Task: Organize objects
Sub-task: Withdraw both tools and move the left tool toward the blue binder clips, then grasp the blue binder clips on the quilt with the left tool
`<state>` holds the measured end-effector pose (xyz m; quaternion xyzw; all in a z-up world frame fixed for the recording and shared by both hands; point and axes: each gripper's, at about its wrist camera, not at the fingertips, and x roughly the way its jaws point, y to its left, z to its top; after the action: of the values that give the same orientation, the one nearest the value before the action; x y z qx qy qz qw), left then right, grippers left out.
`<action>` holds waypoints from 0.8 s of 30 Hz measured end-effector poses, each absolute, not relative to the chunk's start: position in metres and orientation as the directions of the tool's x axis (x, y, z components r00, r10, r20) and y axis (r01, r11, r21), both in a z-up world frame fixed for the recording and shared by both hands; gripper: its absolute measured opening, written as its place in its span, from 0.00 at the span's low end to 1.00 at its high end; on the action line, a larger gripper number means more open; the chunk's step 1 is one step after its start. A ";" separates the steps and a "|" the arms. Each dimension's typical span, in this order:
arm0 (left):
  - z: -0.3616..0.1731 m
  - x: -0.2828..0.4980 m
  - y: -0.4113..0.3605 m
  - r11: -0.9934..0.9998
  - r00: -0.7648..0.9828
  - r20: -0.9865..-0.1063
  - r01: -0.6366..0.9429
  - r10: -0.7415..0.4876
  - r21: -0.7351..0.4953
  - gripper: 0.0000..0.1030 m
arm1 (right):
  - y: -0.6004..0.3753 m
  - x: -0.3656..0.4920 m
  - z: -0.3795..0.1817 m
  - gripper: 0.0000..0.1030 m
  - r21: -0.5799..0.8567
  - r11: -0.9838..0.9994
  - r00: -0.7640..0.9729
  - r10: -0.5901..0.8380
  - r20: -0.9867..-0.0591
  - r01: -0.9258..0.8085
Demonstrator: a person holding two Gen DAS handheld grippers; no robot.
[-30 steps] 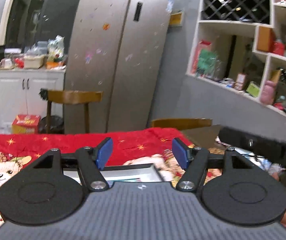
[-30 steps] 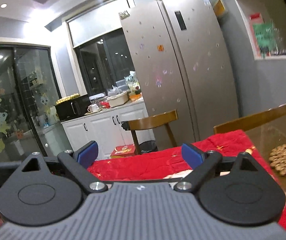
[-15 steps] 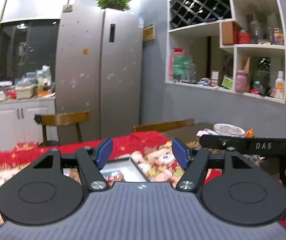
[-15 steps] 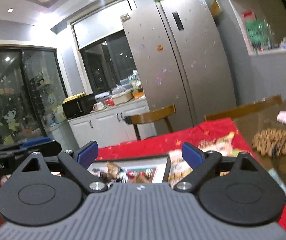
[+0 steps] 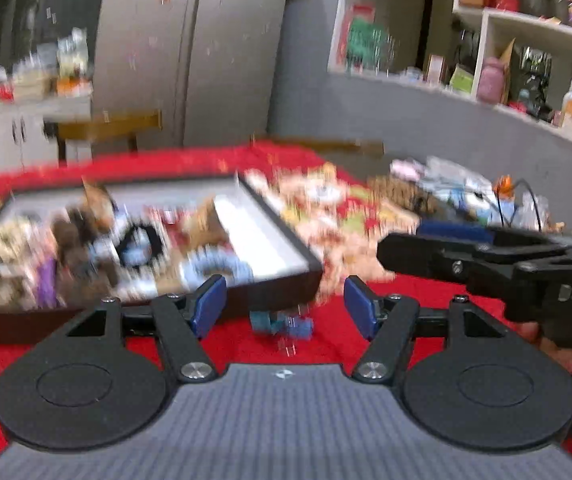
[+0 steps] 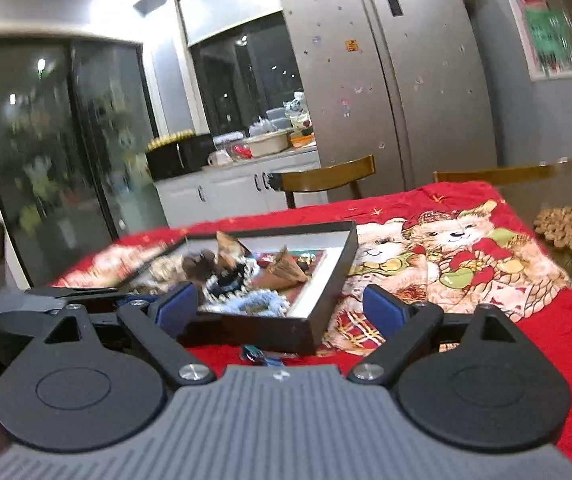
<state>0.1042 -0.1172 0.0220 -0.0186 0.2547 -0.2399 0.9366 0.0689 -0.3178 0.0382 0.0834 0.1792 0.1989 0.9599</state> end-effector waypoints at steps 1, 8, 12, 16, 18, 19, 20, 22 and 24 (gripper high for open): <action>0.019 0.110 -0.118 0.884 0.742 -0.487 0.435 -0.461 -0.174 0.68 | -0.317 0.071 0.037 0.91 0.249 0.901 0.846 0.423 -0.324 -0.355; -0.011 0.124 -0.127 0.890 0.714 -0.551 0.436 -0.432 -0.132 0.67 | -0.324 0.084 0.024 0.91 0.289 0.924 0.838 0.357 -0.412 -0.251; -0.011 0.131 -0.127 0.897 0.719 -0.551 0.416 -0.424 -0.148 0.67 | -0.331 0.091 0.018 0.87 0.260 0.955 0.847 0.251 -0.468 -0.139; -0.008 0.138 -0.128 0.909 0.715 -0.572 0.386 -0.401 -0.156 0.54 | -0.336 0.095 0.014 0.87 0.308 0.939 0.822 0.293 -0.488 -0.152; -0.006 0.140 -0.127 0.913 0.717 -0.573 0.375 -0.397 -0.162 0.48 | -0.334 0.097 0.014 0.87 0.300 0.941 0.819 0.295 -0.492 -0.158; -0.005 0.142 -0.126 0.912 0.716 -0.573 0.372 -0.399 -0.170 0.47 | -0.334 0.097 0.013 0.87 0.296 0.941 0.818 0.295 -0.493 -0.162; -0.006 0.144 -0.126 0.909 0.712 -0.570 0.376 -0.409 -0.182 0.43 | -0.333 0.098 0.013 0.87 0.296 0.941 0.817 0.298 -0.494 -0.164; -0.005 0.147 -0.127 0.901 0.706 -0.567 0.392 -0.424 -0.186 0.37 | -0.333 0.098 0.013 0.87 0.307 0.936 0.813 0.310 -0.493 -0.170; -0.005 0.146 -0.129 0.895 0.705 -0.562 0.411 -0.431 -0.171 0.32 | -0.334 0.097 0.014 0.87 0.318 0.932 0.811 0.320 -0.490 -0.176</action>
<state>0.1457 -0.1293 -0.0053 -0.0165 0.3087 -0.2282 0.9233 0.0969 -0.3336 0.0137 0.1298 0.2779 0.1316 0.9427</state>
